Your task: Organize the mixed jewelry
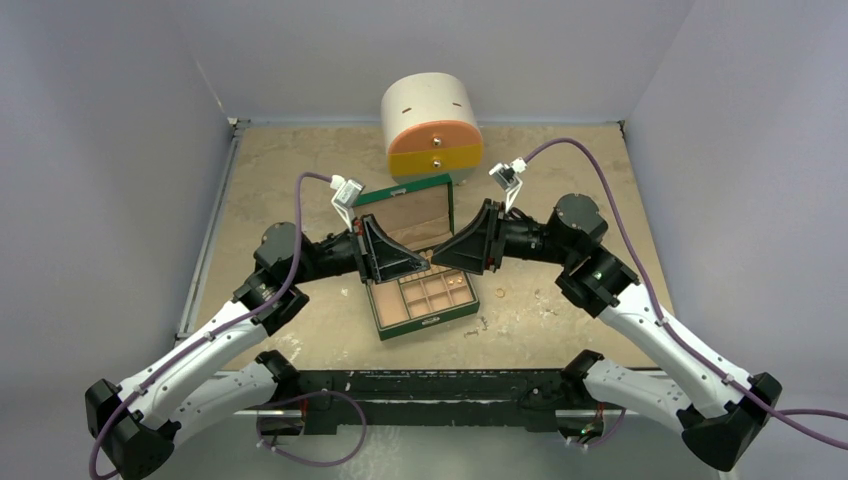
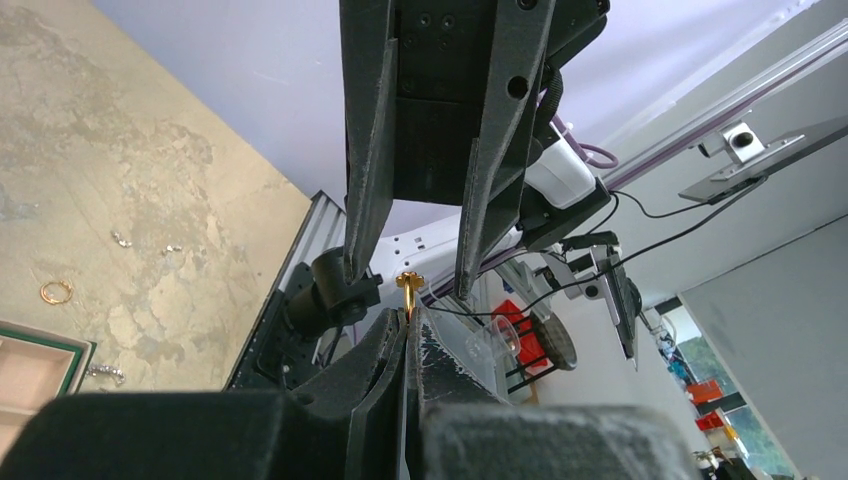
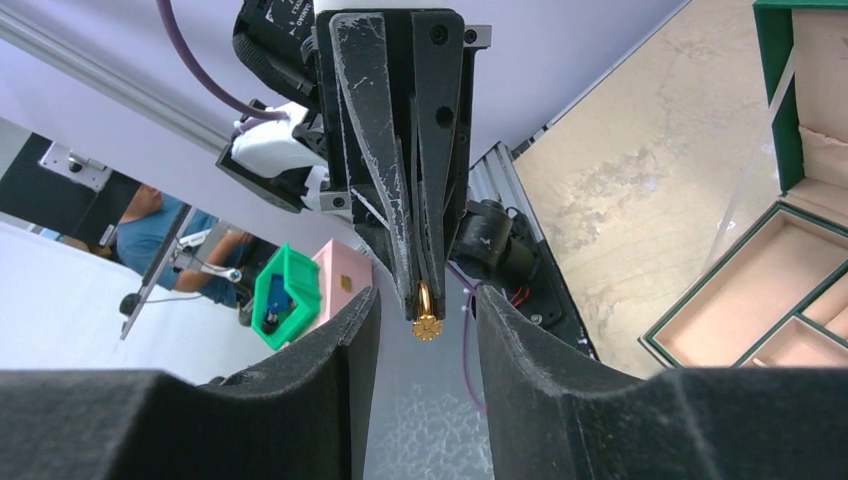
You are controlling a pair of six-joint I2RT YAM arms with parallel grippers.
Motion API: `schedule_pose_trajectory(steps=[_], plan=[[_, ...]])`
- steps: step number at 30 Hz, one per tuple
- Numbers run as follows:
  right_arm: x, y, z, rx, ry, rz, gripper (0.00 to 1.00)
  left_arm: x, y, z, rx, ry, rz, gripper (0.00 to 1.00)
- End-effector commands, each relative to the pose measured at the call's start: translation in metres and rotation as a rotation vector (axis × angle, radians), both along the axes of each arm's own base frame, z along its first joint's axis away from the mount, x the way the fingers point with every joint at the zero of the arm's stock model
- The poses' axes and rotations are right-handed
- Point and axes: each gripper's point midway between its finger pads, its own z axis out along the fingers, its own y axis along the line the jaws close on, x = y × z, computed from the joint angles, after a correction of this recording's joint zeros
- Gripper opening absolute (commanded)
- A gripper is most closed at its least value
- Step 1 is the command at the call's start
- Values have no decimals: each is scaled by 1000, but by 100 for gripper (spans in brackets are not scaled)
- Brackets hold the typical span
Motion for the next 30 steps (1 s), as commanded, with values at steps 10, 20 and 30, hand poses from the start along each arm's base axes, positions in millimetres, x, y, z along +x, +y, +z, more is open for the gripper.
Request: schedule_pose_trajectory(steps=[10,20,30], plan=[[-7,0,16,47,-39,43,38,-5,2,20,-69,-70,-14,0],[-6,0,15,47,-36,47,33,-4,2,20,-70,-74,-11,0],[-7,-3,15,47,-37,41,27,-1,1,18,-66,-75,-2,0]])
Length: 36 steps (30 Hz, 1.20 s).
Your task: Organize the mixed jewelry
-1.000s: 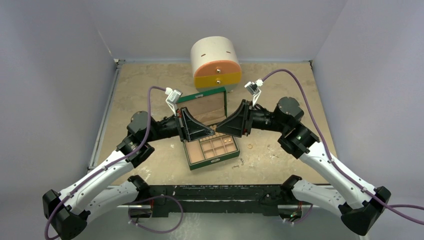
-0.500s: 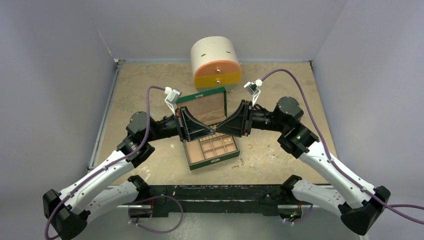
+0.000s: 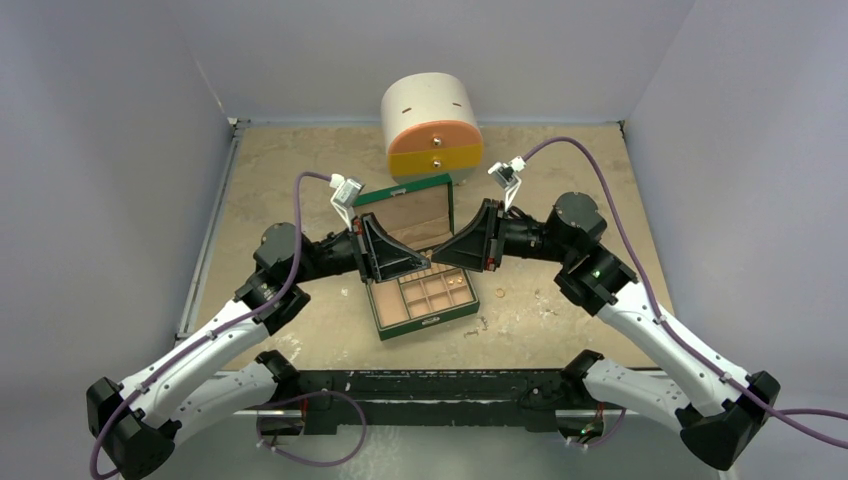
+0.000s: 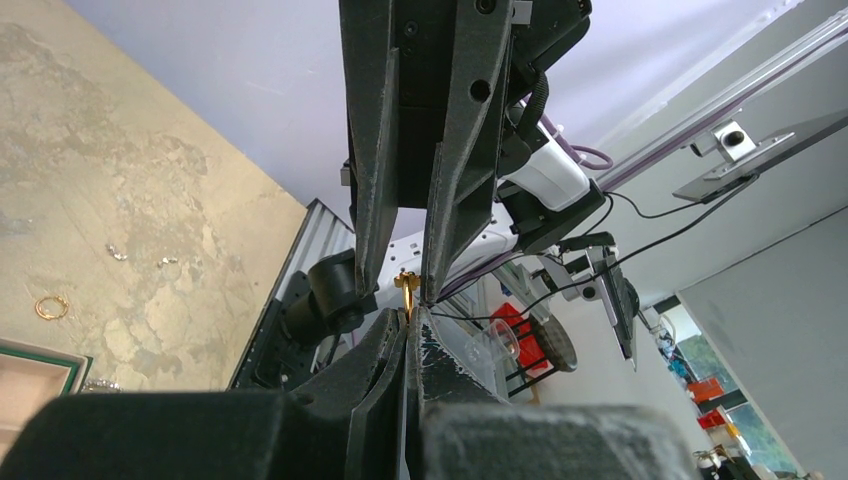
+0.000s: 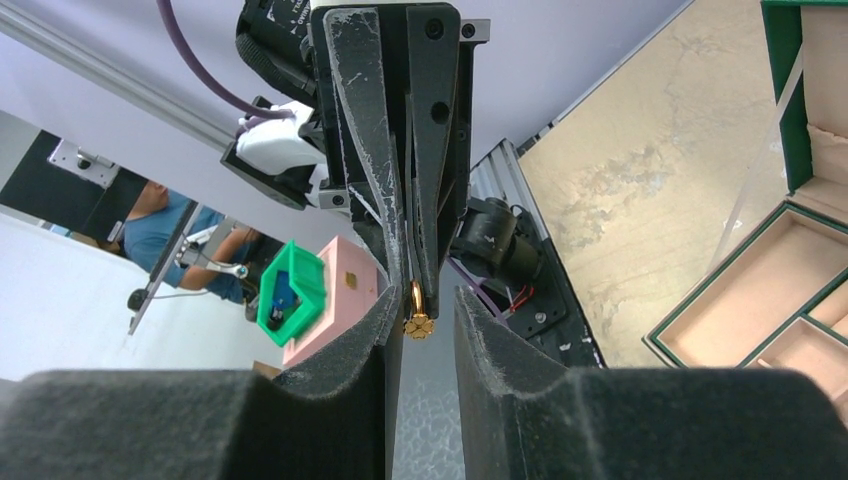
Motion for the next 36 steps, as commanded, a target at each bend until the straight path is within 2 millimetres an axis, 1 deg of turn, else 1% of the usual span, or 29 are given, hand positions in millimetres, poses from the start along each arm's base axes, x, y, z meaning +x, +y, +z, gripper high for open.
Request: schedule_pose_trajectory(steps=[1,4,11,27,31,35,36], plan=[[-7,-4,14,41,-45,22,28,0,2,14,-45,-55,7,0],[-8,-6,15,42,-46,20,30,0,1,15,-46,-56,6,0],[-9,-7,14,39,-45,21,30,2,1,16,-47,-55,14,0],[-11,-9,11,40,-35,26,24,2,2,18,-52,-56,20,0],[-12,-9,11,42,-34,27,18,4,1,15,-48,-52,24,0],[-11,-9,12,42,-34,24,0,5,1,16,-48,-52,28,0],[-11,-9,13,40,-34,24,0,4,1,16,-49,-53,27,0]])
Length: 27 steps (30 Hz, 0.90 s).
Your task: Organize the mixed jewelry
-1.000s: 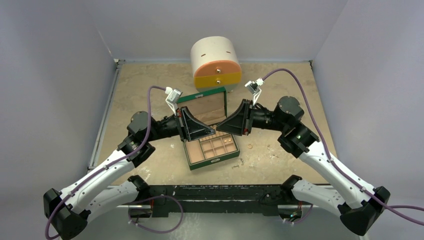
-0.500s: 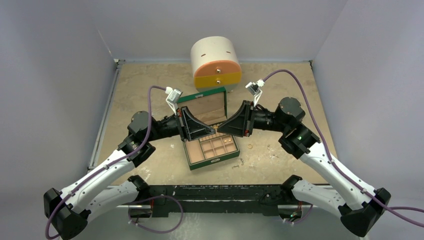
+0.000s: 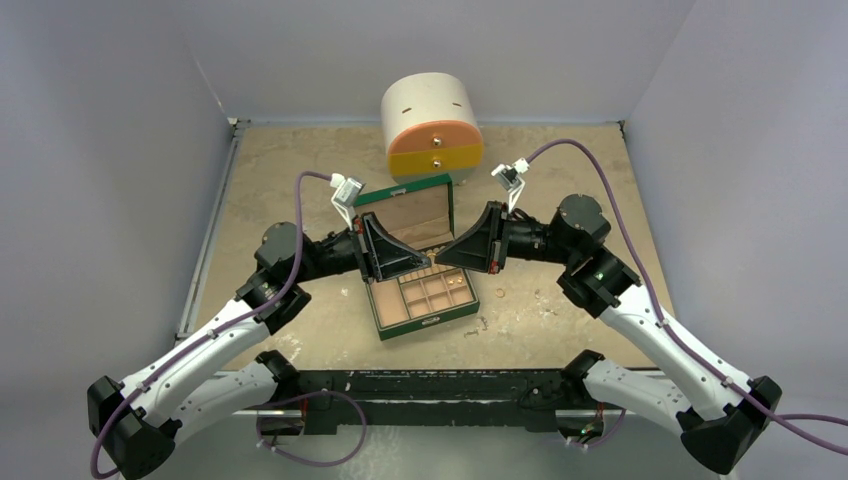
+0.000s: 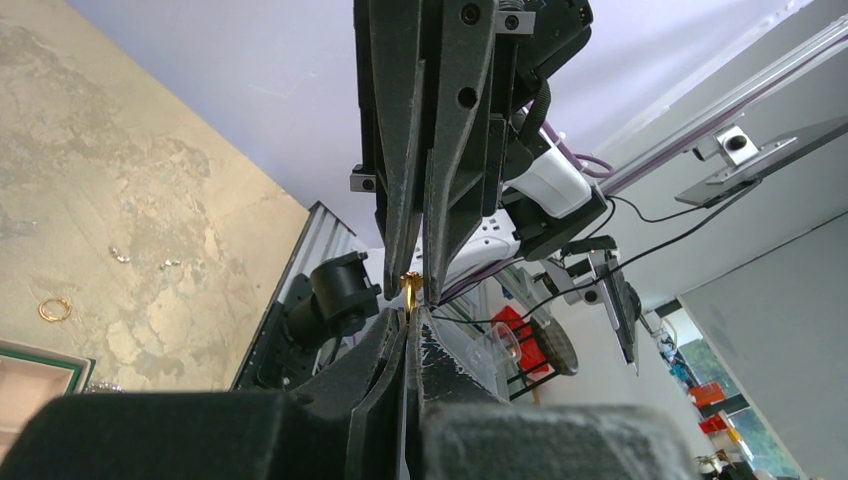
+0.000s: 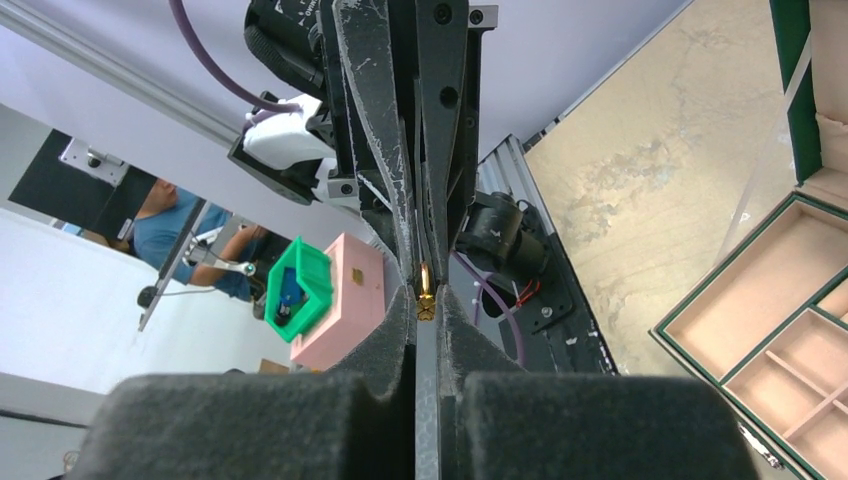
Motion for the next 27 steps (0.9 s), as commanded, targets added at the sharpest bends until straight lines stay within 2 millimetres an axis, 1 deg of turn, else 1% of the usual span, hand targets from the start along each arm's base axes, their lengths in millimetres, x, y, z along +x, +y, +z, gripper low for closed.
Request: schedule_pose_trajectory(steps=[1,4,5,10,13,17,19,22,23,27], plan=[[-7,-4,13,33,-45,15,0,2,2,17,-49,-55,22,0],[-6,-4,13,30,-46,11,0,5,2,17,-38,-49,33,0],[-5,-4,13,27,-45,4,0,6,1,17,-34,-43,36,3],[4,-6,9,-23,-43,-50,0,18,1,6,42,-3,97,25],[11,-8,3,-69,-50,-89,0,28,6,-2,95,5,170,35],[24,-12,-15,-164,-34,-151,0,40,16,-17,172,35,262,41],[34,-15,-26,-223,-36,-198,0,45,22,-30,234,48,306,43],[52,-18,-40,-295,-47,-268,0,53,35,-42,316,51,390,45],[65,-22,-49,-345,-61,-323,0,58,41,-45,343,49,434,45],[88,-29,-82,-505,-75,-382,0,72,73,-55,460,30,606,47]])
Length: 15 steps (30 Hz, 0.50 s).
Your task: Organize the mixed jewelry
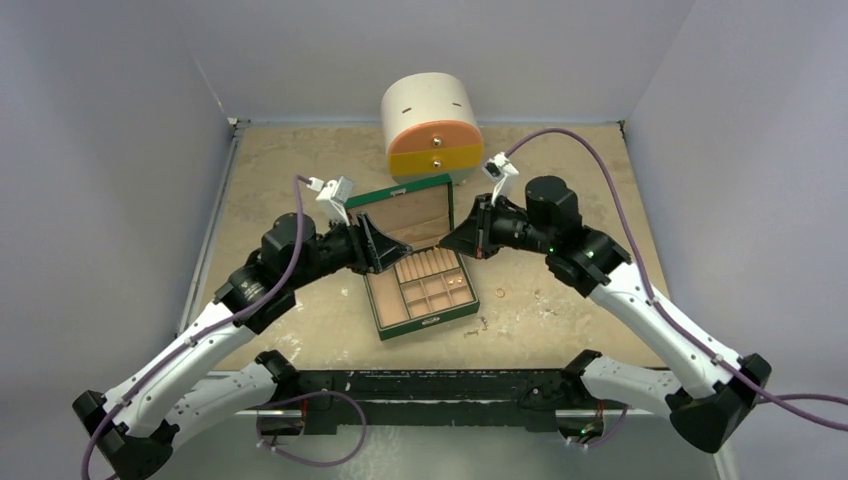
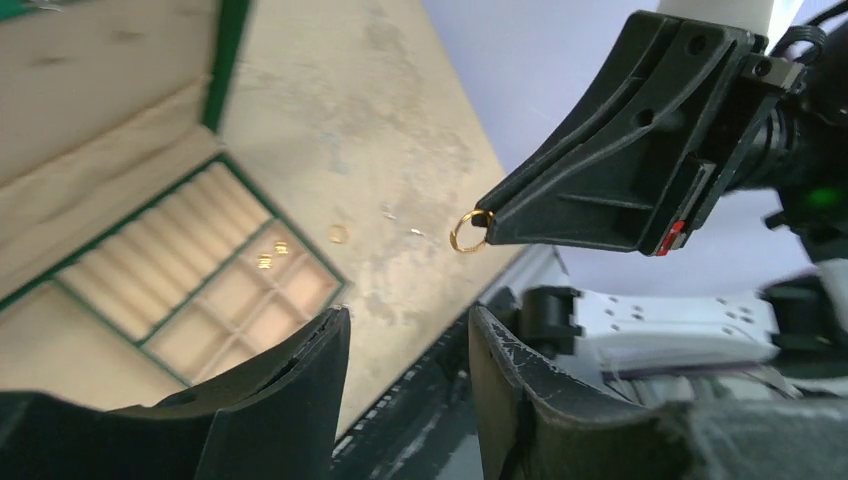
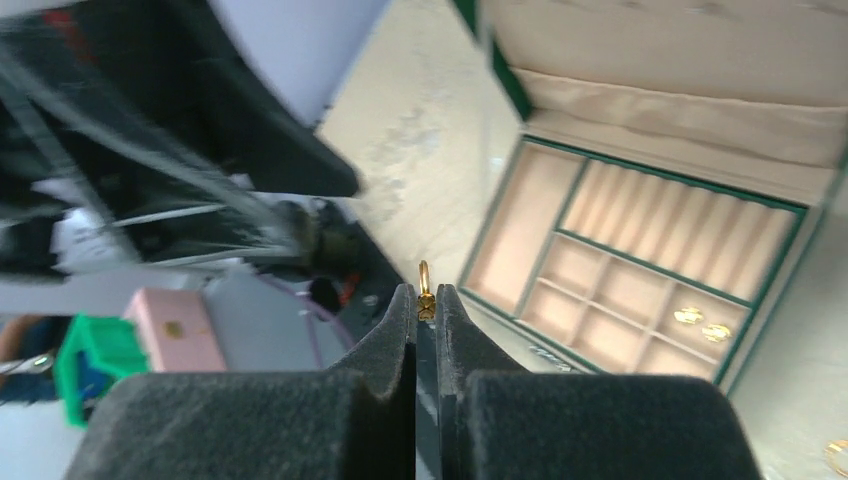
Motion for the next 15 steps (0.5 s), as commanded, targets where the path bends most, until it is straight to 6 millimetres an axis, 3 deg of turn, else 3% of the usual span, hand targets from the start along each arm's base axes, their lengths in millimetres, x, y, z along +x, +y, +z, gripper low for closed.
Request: schedule_pose_trajectory(steps=[1,10,15], plan=[[35,-16,-29,-199,-66,-118,0,20,47,5,160,-90,225,47],[64,-9,-95,-477,-54,-237,0,32,109,-5,359,-133,473,53],[75,-3,-132,-569,-25,-279,0,31,128,-11,404,-153,542,57]])
